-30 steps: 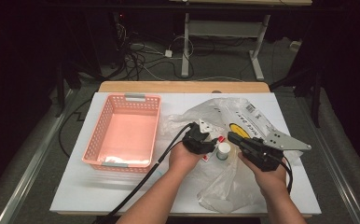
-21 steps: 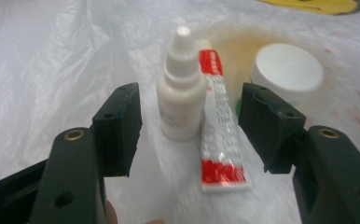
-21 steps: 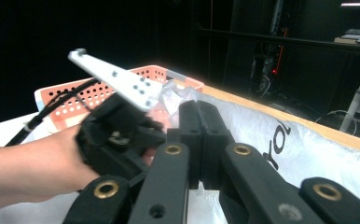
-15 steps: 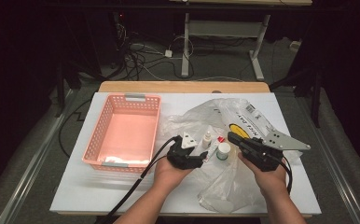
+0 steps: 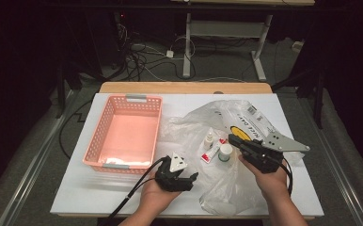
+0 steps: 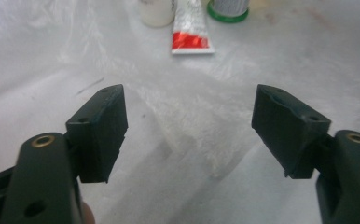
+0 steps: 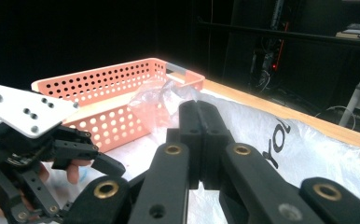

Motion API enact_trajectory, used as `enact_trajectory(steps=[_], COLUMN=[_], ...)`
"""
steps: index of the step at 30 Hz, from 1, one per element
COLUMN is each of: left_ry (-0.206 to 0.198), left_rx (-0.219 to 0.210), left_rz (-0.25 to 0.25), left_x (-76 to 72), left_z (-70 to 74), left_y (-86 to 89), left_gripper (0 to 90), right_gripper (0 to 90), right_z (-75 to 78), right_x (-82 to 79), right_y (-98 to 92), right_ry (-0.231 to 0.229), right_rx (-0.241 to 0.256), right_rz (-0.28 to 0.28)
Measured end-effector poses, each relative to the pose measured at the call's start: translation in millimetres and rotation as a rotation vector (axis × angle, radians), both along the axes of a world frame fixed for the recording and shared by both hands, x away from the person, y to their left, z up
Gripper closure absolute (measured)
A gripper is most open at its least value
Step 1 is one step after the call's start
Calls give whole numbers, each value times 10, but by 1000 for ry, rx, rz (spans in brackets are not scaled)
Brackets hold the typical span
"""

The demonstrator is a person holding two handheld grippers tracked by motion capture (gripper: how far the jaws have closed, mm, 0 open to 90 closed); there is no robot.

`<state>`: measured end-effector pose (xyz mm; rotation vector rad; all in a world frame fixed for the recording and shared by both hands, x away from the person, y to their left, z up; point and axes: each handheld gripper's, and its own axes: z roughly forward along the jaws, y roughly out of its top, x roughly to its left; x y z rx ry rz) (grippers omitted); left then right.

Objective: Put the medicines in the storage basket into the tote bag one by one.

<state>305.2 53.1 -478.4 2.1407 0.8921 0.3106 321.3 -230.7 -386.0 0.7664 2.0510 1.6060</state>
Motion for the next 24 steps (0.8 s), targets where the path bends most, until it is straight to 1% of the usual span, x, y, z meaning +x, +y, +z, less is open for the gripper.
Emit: enact_trajectory(steps=[3, 6, 8, 11, 12, 13, 15, 16, 17, 18, 21, 23, 24], left_ry=[24, 43, 70, 109, 133, 129, 123, 117, 116, 124, 158, 187, 202], left_rx=[2, 0, 0, -33, -31, -27, -23, -20, -36, -45, -93, -133, -149], left_rz=[29, 63, 85, 118, 121, 130, 137, 144, 135, 110, 111, 118, 111], left_x=[84, 195, 281, 405, 440, 448, 446, 438, 432, 433, 455, 483, 495], left_z=[-58, -90, -99, -105, -117, -116, -117, -117, -119, -119, -128, -139, -145], left_y=[-18, -56, -86, -111, -127, -141, -161, -162, -163, -157, -132, -84, -70], left_gripper=[224, 215, 215, 215, 221, 233, 276, 318, 366, 434, 518, 593, 647], right_gripper=[900, 900, 900, 900, 900, 900, 900, 900, 900, 900, 900, 900, 900], right_z=[-1, 3, -1, -6, -7, -7, -6, -4, 1, 3, 5, 0, -3], right_x=[-8, -24, -32, -43, -48, -53, -59, -63, -74, -78, -87, -93, -93], right_y=[0, -6, -11, -26, -34, -42, -67, -73, -82, -90, -105, -107, -106], right_ry=[1, 0, 3, 1, 1, 2, 0, 0, 1, -2, -4, 2, 2], right_rx=[-5, -6, -7, -10, -11, -10, -10, -7, -7, -7, -7, -8, -9], right_rz=[0, 1, -2, -4, -5, -6, -10, -12, -16, -17, -22, -26, -26])
